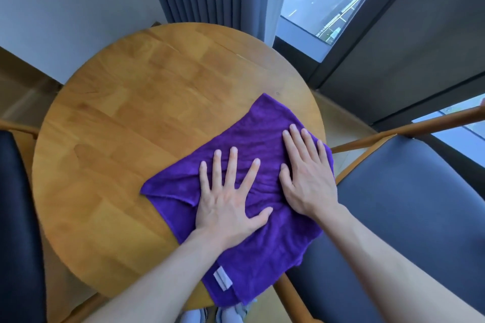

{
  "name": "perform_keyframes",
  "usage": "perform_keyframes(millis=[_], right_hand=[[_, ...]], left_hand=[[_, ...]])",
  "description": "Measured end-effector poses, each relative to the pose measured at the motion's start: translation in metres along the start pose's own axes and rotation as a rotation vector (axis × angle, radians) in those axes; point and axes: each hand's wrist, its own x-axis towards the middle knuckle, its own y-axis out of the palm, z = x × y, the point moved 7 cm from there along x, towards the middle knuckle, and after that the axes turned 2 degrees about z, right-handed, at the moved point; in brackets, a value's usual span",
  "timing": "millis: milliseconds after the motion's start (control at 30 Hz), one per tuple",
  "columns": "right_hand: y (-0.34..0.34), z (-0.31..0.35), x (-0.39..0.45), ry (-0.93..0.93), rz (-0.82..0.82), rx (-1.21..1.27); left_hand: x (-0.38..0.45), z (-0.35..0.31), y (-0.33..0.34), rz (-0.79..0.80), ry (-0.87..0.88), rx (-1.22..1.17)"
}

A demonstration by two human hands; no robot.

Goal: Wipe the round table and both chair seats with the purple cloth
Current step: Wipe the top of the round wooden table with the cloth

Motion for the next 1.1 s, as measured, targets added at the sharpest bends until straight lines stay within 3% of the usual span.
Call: perform_keyframes(millis=[267, 500, 833, 1100], right_hand=[[-0.027, -0.020, 0.087, 0.009, -0.013, -0.031], [-0.025, 0.034, 0.153, 0.034, 0.053, 0.015], [0.032, 0.206, 0.154, -0.212, 0.227, 0.080], [0.052, 0.249, 0.093, -0.333, 0.225, 0.026]], left_hand=[[0.091, 0.009, -0.022, -0.090, 0.034, 0.012], [0.130, 0.095, -0.049, -0.029, -0.017, -0.003], [0.036, 0.254, -0.042, 0.001, -0.334, -0.093], [-0.060, 0.249, -0.028, -0.008, -0.383, -0.217]])
